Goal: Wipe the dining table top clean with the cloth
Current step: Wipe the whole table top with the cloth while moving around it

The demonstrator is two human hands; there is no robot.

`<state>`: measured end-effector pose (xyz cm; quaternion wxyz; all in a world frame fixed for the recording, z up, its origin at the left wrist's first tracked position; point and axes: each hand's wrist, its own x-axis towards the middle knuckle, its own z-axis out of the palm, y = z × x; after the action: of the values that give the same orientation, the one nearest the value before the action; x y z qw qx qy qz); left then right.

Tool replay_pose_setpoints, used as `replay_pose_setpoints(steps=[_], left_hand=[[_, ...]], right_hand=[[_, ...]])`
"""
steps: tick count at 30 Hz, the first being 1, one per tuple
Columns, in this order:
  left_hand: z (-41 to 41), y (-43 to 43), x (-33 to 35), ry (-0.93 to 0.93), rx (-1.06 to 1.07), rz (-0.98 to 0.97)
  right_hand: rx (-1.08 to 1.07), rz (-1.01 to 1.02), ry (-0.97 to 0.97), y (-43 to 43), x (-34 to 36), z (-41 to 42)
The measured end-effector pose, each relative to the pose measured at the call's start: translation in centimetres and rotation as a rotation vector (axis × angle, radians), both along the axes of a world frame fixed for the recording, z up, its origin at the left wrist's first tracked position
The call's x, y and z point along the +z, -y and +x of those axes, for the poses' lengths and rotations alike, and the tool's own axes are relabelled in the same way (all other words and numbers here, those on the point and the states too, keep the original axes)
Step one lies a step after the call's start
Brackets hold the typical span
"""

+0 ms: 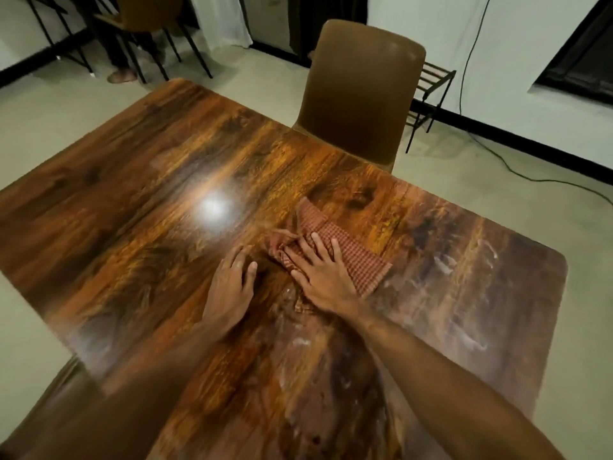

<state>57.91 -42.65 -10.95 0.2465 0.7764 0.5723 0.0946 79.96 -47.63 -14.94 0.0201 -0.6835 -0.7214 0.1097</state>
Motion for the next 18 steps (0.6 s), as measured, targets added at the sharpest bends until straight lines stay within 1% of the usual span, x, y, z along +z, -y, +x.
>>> replay_pose_setpoints(steps=[1, 2, 5, 6, 8, 10, 12, 13, 14, 17, 18], left_hand=[[-0.9, 0.8, 0.0, 0.012, 0.023, -0.001], [-2.1, 1.7, 0.1, 0.023, 0.048, 0.0], [-6.2, 4.9, 0.3, 0.044, 0.123, 0.013], [-7.4, 5.9, 0.5, 0.052, 0.149, 0.015], [-10.0, 8.8, 0.9, 0.07, 0.214, 0.017], [-11.9, 12.1, 1.2, 0.104, 0.272, 0.011], [-13.3, 15.0, 1.2, 0.145, 0.329, 0.002], [-13.8, 16.1, 1.3, 0.161, 0.351, -0.001], [-14.7, 17.6, 1.3, 0.176, 0.371, -0.005], [-16.8, 20.7, 0.9, 0.221, 0.426, 0.01], [-17.7, 21.6, 0.9, 0.243, 0.457, 0.02]], right_hand=[[0.022, -0.004, -0.015, 0.1, 0.3, 0.2], [-0.009, -0.025, -0.039, 0.1, 0.5, 0.6], [-0.207, -0.059, -0.077, 0.5, 1.3, 0.0], [-0.222, -0.049, -0.074, 1.1, 1.6, -1.8], [-0.09, -0.047, -0.054, 3.9, 2.0, -8.2], [0.165, -0.068, -0.027, 8.4, 1.6, -15.1], [0.359, -0.045, -0.003, 11.4, 1.1, -18.6], [0.409, -0.032, -0.01, 11.2, 1.2, -18.4], [0.401, -0.036, -0.01, 10.8, 1.2, -17.8], [0.174, -0.118, -0.042, 8.9, 1.3, -15.1], [0.154, -0.112, -0.038, 9.0, 1.4, -15.7]])
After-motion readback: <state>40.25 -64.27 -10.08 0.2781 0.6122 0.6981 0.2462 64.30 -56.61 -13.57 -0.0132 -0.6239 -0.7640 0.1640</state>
